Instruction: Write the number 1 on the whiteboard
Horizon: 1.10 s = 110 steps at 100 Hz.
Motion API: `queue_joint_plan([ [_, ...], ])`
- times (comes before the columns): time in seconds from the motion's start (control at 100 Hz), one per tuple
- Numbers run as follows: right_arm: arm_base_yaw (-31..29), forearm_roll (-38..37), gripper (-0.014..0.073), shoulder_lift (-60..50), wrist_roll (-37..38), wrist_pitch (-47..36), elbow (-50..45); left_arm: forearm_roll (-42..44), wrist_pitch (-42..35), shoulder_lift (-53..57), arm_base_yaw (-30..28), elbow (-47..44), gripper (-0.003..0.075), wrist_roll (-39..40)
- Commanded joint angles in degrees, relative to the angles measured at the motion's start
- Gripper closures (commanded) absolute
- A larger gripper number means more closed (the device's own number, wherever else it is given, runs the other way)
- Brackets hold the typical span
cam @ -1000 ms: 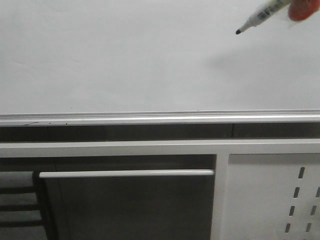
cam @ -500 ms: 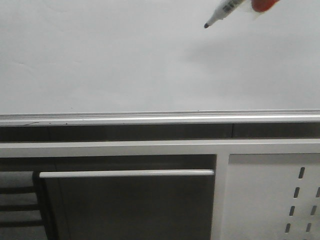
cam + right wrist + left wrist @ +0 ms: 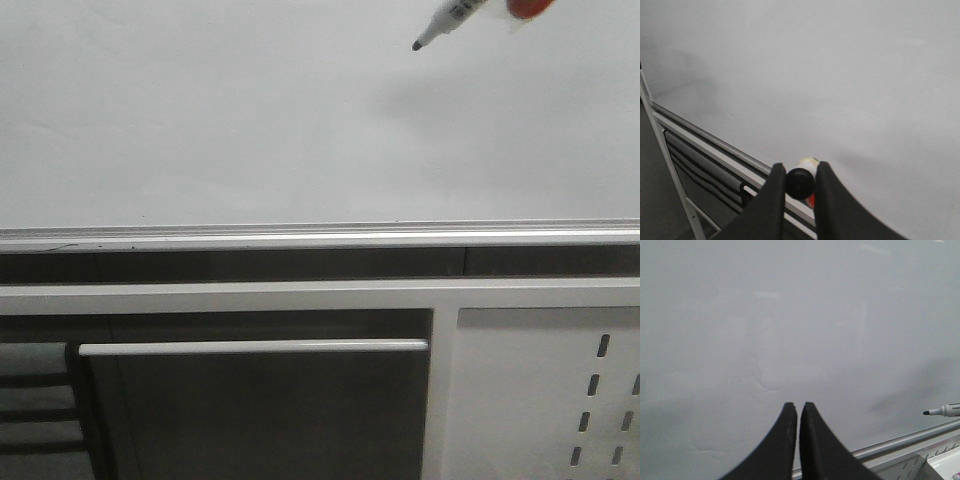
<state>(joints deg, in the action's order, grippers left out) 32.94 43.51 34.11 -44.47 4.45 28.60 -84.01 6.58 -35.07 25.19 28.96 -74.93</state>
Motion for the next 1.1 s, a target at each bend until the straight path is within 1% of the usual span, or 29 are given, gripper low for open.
queue_joint_plan([
  [0.0, 0.03, -0.80, 0.0637, 0.32, -0.74, -3.75, 2.24, -0.97, -0.07, 0.04, -0.11, 1.65, 0.0741, 0.51],
  [0.27, 0.03, -1.13, 0.0637, 0.75, -0.74, -4.45, 2.76, -0.97, -0.07, 0.04, -0.11, 1.65, 0.0741, 0.51],
  [0.5, 0.06, -4.00, 0.0637, 6.19, -0.74, -3.89, 6.82, -0.97, -0.07, 0.04, -0.11, 1.65, 0.0741, 0.51],
  [0.85, 0.06, -6.58, 0.0637, 11.15, -0.74, -8.62, 9.38, -0.97, -0.07, 0.04, -0.11, 1.65, 0.0741, 0.51],
  [1.09, 0.06, -8.25, 0.0637, 17.26, -0.74, -12.96, 9.51, -0.51, -0.18, 0.04, -0.11, 1.65, 0.0741, 0.51],
])
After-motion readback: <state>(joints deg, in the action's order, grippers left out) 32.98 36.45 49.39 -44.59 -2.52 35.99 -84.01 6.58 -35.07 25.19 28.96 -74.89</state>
